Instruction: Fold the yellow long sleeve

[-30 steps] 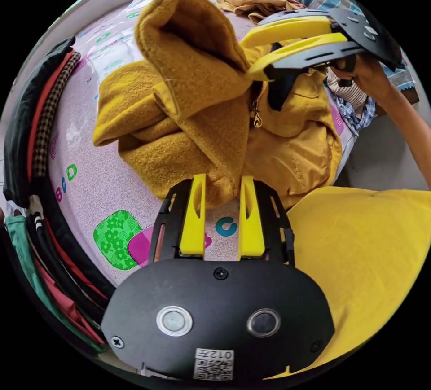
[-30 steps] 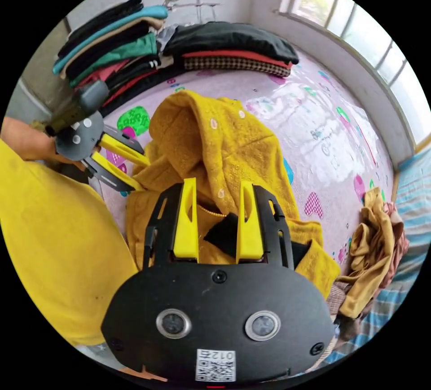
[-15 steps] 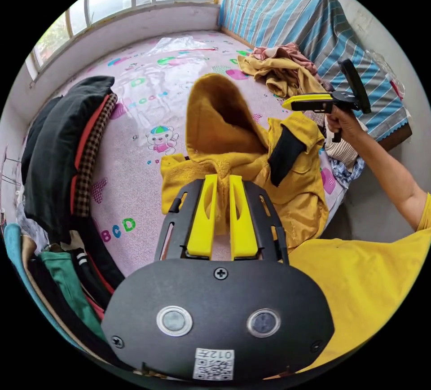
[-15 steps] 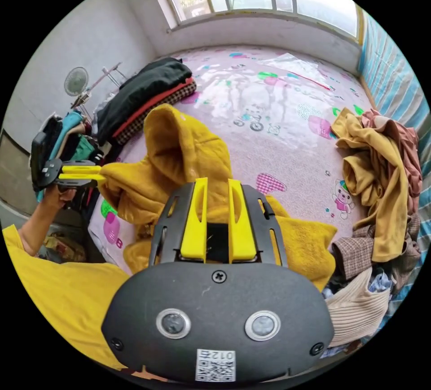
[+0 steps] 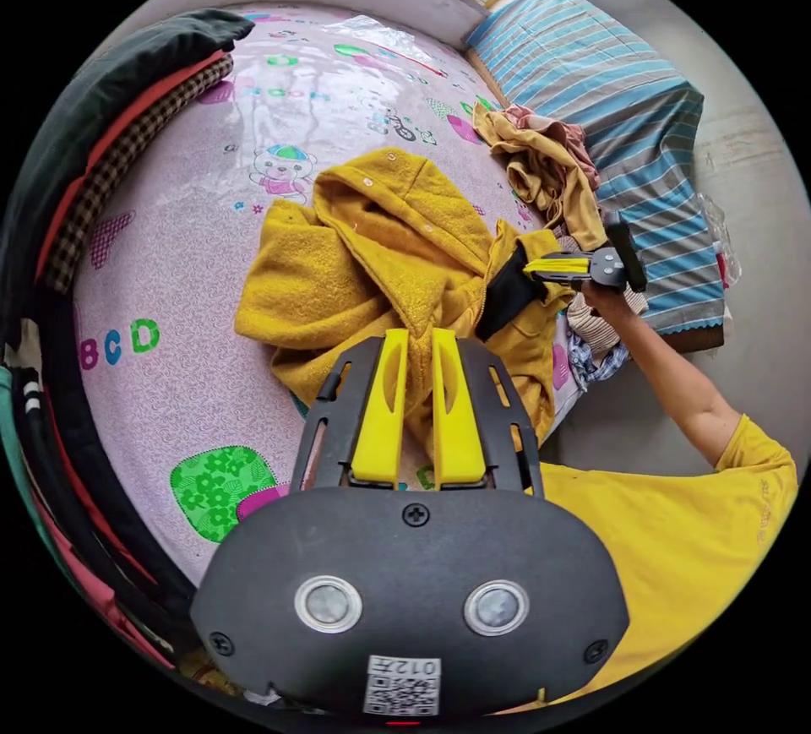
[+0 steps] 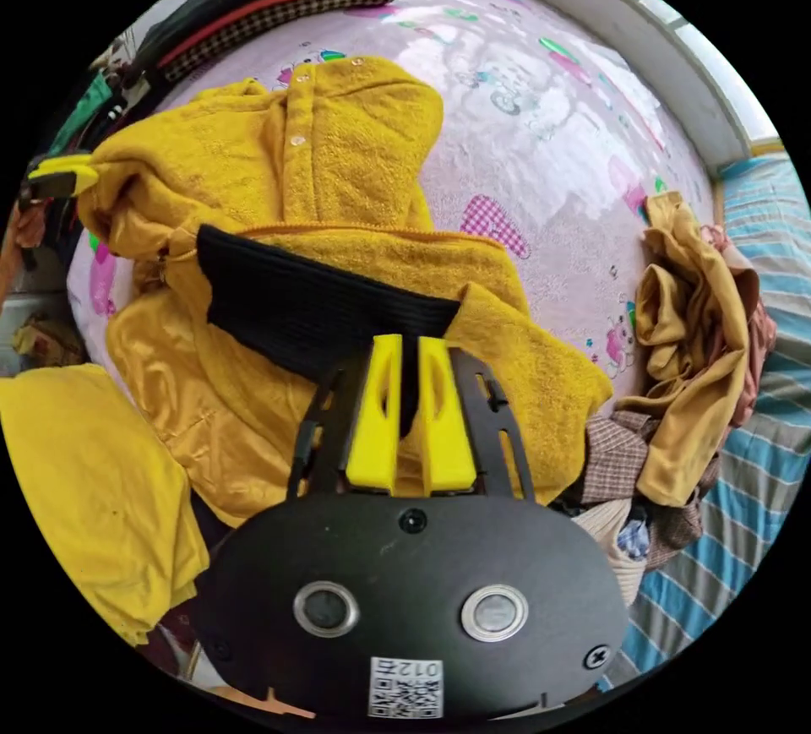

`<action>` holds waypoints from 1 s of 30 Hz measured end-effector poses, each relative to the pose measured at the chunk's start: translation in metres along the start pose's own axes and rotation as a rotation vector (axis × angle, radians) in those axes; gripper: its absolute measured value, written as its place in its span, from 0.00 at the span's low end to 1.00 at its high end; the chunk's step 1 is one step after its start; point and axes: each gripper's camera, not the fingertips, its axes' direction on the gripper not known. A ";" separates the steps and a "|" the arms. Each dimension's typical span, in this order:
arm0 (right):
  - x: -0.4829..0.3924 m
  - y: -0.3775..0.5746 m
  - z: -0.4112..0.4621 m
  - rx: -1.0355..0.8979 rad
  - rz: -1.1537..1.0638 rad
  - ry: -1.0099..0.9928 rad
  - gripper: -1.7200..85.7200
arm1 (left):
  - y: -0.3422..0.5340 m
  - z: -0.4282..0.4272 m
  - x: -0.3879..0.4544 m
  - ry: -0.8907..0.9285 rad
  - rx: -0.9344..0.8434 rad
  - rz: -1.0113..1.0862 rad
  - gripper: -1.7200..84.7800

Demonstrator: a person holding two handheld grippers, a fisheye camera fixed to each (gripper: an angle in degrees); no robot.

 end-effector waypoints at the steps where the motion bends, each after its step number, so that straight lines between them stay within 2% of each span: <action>1: 0.005 0.004 -0.003 0.010 0.029 -0.022 0.06 | 0.002 0.002 -0.001 0.004 0.002 -0.004 0.08; 3: 0.006 0.016 -0.005 -0.033 0.007 -0.009 0.05 | 0.005 0.005 -0.001 0.010 0.003 -0.004 0.08; 7: 0.002 0.076 0.015 -0.313 -0.101 0.115 0.04 | 0.008 0.016 -0.006 0.043 0.002 -0.017 0.08; 11: 0.024 0.164 0.046 -0.576 -0.046 0.048 0.05 | 0.009 0.028 -0.007 0.073 -0.011 -0.025 0.08; 12: 0.028 0.174 0.048 -0.582 -0.021 0.050 0.05 | 0.009 0.030 -0.007 0.075 -0.015 -0.024 0.08; 15: 0.042 0.196 0.030 -0.472 0.131 0.115 0.06 | 0.010 0.037 -0.005 0.075 -0.023 -0.026 0.08; 17: 0.031 0.178 -0.010 -0.179 0.178 0.149 0.08 | 0.011 0.040 -0.003 0.074 -0.022 -0.042 0.08; 18: 0.024 0.170 -0.019 -0.100 0.157 0.143 0.09 | 0.011 0.041 -0.003 0.074 -0.021 -0.046 0.08; 20: -0.014 0.127 -0.035 0.119 -0.017 0.074 0.10 | 0.012 0.043 0.000 0.064 -0.023 -0.062 0.08; 25: -0.089 0.021 -0.020 0.190 -0.437 0.074 0.13 | 0.016 0.044 0.010 0.023 -0.022 -0.083 0.08; 27: -0.110 -0.010 -0.013 0.161 -0.576 0.083 0.14 | 0.018 0.045 0.013 0.013 -0.019 -0.095 0.08; 30: -0.139 -0.044 0.014 0.001 -0.802 0.143 0.14 | 0.023 0.046 0.016 0.006 -0.016 -0.113 0.08</action>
